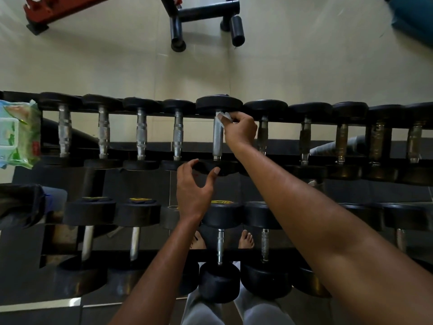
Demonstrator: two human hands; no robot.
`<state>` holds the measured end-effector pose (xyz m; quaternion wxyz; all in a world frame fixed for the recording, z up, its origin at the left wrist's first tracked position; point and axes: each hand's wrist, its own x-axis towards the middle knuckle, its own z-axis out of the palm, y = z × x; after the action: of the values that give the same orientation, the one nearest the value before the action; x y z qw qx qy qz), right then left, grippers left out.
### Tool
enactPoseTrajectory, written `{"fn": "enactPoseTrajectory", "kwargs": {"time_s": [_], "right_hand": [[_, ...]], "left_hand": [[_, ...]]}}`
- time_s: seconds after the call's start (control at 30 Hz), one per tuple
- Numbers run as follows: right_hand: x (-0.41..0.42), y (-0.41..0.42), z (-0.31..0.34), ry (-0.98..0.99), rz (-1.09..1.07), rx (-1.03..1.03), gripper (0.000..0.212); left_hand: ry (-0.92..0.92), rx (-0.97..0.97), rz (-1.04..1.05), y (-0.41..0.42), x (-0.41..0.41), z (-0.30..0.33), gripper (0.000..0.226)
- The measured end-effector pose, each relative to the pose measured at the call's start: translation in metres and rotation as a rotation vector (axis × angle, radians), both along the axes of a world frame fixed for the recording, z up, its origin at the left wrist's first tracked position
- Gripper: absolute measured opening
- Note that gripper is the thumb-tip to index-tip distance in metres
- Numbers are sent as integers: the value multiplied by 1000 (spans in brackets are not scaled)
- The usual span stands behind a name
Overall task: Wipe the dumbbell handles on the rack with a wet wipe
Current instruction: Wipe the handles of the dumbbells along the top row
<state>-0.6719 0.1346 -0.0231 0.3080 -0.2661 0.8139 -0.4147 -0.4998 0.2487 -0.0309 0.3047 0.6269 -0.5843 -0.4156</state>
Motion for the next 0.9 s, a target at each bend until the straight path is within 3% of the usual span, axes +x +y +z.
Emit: {"fn": "enactPoseTrajectory", "kwargs": {"time_s": [0.2, 0.3, 0.63, 0.9], "right_hand": [[-9, -10, 5, -549, -264, 68, 13], [-18, -14, 14, -682, -247, 144, 13], [-29, -9, 21, -798, -72, 181, 22], [-35, 9, 30, -497, 166, 484, 22]], "left_hand": [[10, -4, -3, -6, 4, 3, 48], [15, -7, 1, -8, 4, 4, 46], [13, -11, -7, -10, 7, 0, 49], [5, 1, -16, -12, 9, 0, 49]]}}
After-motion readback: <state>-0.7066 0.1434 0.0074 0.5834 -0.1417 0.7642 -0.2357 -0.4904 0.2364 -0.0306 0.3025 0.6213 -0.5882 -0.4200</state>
